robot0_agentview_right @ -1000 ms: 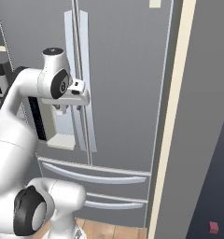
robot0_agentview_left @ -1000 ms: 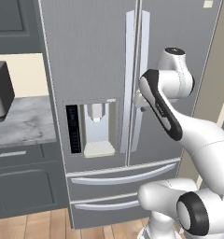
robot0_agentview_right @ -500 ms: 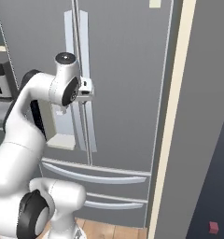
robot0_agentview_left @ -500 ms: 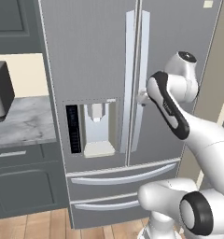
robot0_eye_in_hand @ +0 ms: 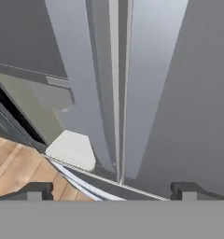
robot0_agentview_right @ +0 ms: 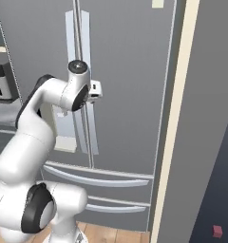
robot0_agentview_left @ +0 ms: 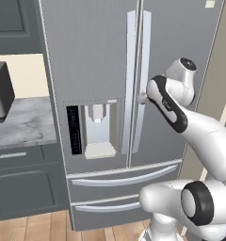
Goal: Retrieve the sausage and cheese from the fridge and place them on the cutting board on the counter.
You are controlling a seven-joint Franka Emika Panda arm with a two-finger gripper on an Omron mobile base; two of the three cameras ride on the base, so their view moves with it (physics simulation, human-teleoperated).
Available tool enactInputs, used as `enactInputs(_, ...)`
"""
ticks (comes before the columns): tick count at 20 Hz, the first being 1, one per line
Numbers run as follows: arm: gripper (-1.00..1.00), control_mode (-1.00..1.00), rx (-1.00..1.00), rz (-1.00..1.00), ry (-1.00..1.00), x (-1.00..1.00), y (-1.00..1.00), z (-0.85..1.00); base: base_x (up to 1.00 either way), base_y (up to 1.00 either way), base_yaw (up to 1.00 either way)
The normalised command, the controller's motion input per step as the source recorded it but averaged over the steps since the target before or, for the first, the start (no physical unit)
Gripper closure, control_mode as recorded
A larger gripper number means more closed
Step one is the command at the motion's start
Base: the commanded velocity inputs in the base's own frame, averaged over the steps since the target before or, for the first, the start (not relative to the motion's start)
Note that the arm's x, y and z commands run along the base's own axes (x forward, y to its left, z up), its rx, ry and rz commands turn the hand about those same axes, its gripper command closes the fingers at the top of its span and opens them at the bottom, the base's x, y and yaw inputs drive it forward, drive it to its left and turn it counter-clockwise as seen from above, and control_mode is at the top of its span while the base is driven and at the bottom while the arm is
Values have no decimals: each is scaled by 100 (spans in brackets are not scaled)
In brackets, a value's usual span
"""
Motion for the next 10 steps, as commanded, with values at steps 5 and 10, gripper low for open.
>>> enactInputs(5, -100, -100, 0, -16, 0, 46, 0, -7, 0, 0, 0)
enactInputs(10, -100, -100, 0, -13, 0, 45, -2, -10, 0, 0, 0)
